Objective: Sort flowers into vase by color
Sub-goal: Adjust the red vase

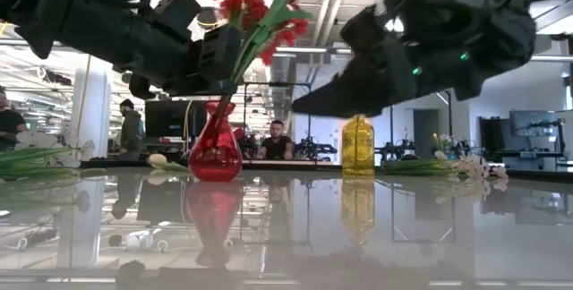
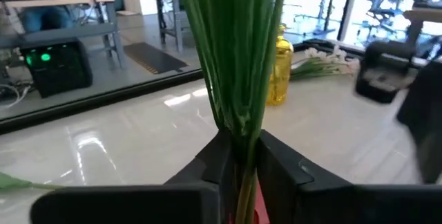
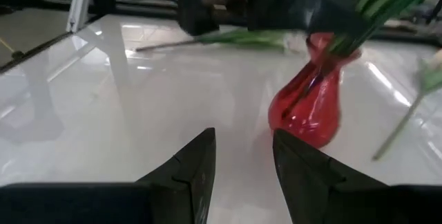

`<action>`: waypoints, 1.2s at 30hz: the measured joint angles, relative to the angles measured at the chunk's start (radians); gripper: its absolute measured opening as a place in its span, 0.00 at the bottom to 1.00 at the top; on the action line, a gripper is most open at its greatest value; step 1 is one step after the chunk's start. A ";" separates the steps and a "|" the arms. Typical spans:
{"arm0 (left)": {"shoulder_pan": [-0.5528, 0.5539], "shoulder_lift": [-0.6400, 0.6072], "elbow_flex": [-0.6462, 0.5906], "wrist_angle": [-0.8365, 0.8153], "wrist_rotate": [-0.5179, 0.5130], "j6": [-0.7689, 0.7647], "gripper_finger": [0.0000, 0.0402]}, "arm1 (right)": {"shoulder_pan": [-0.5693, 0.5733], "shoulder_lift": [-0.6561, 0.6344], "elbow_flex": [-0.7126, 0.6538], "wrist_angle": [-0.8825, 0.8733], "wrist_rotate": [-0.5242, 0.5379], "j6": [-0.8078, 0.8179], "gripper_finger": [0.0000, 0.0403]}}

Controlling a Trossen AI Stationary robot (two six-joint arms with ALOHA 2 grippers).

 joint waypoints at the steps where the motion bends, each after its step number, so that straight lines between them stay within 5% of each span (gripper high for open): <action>1: -0.004 -0.007 0.000 0.001 0.008 0.011 0.14 | 0.000 0.023 0.016 -0.001 0.000 0.007 0.42; 13: -0.070 -0.184 0.000 -0.167 -0.022 0.075 0.37 | 0.000 0.113 0.128 -0.062 -0.002 0.020 0.42; 19: -0.085 -0.315 0.000 -0.401 0.040 -0.012 0.39 | -0.014 0.111 0.132 -0.087 -0.001 0.023 0.42; 23: -0.085 -0.385 -0.002 -0.668 0.039 -0.234 0.39 | -0.022 0.110 0.132 -0.127 0.035 0.015 0.42; 26: -0.046 -0.389 -0.039 -0.822 0.133 -0.460 0.39 | -0.035 0.108 0.132 -0.224 0.015 0.048 0.42; 28: -0.010 -0.388 -0.056 -0.820 0.223 -0.474 0.39 | -0.042 0.094 0.132 -0.340 -0.013 0.089 0.42; 36: 0.245 -0.379 0.097 -0.743 0.687 0.071 0.41 | 0.006 -0.097 0.133 -0.846 -0.017 0.187 0.42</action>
